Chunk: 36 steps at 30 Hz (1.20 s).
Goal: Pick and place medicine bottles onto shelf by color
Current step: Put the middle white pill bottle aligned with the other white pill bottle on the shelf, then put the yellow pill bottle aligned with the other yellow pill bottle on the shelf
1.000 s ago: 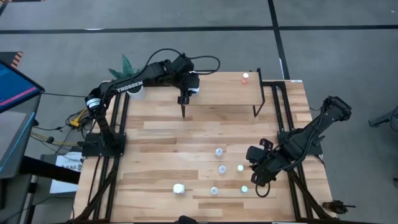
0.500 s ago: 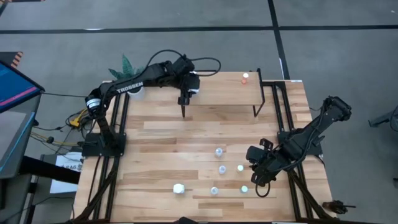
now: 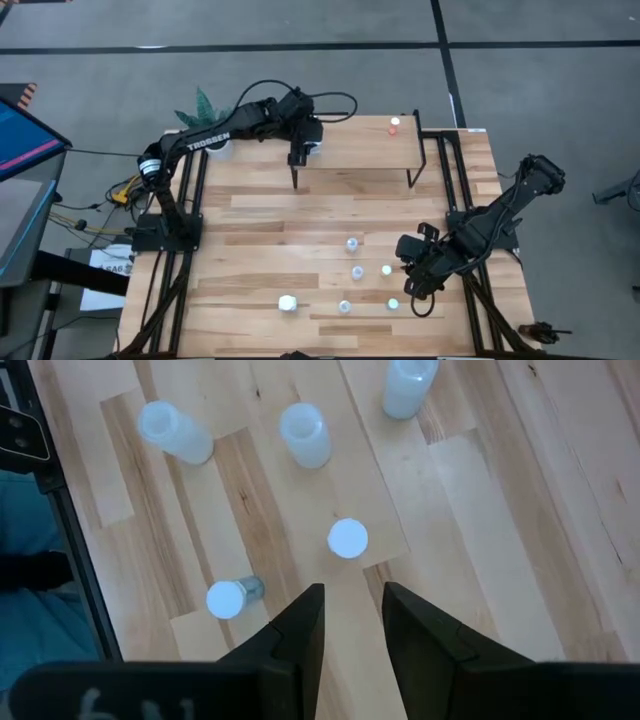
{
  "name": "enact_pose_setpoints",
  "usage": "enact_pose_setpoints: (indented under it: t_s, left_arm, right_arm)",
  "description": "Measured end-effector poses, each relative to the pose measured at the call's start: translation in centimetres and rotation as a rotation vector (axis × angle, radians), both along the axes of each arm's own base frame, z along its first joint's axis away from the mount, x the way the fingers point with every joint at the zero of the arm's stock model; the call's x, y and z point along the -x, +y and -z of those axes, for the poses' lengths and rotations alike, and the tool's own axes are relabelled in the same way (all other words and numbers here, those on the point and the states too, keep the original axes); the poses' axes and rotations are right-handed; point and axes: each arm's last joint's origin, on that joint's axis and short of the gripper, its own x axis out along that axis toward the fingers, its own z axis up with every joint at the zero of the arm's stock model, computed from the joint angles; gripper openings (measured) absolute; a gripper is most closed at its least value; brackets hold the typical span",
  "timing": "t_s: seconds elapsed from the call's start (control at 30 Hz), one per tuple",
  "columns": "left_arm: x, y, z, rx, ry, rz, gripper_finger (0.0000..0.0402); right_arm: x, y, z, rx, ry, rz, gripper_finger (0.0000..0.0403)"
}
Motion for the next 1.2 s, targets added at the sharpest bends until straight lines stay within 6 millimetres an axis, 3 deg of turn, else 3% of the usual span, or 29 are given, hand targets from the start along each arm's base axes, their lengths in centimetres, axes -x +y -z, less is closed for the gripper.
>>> enact_pose_setpoints:
  t_s: [0.2, 0.4, 0.87, 1.07, 1.2]
  left_arm:
    - [-0.8, -1.8, -1.8, -0.029, -0.042, 0.008, 0.0229]
    - [-0.6, -5.4, -3.2, 0.107, -0.001, -0.012, 0.0229]
    - [0.9, -14.6, -1.9, 0.361, 0.294, -0.022, 0.0229]
    - [2.0, -17.2, -1.6, 0.393, 0.402, -0.06, 0.0229]
    - [2.2, -18.1, -1.6, 0.389, 0.421, -0.042, 0.0229]
  right_arm:
    - [0.0, 0.0, 0.0, -0.001, 0.0, 0.0, 0.0127]
    - [0.0, 0.1, 0.0, -0.001, -0.001, -0.002, 0.0127]
    - [-0.1, 0.2, -0.1, -0.018, -0.02, 0.0, 0.0127]
    - [-0.2, 0.3, 0.0, 0.004, -0.022, -0.025, 0.0127]
    - [-1.3, 0.5, 1.3, 0.034, 0.0, 0.087, 0.0127]
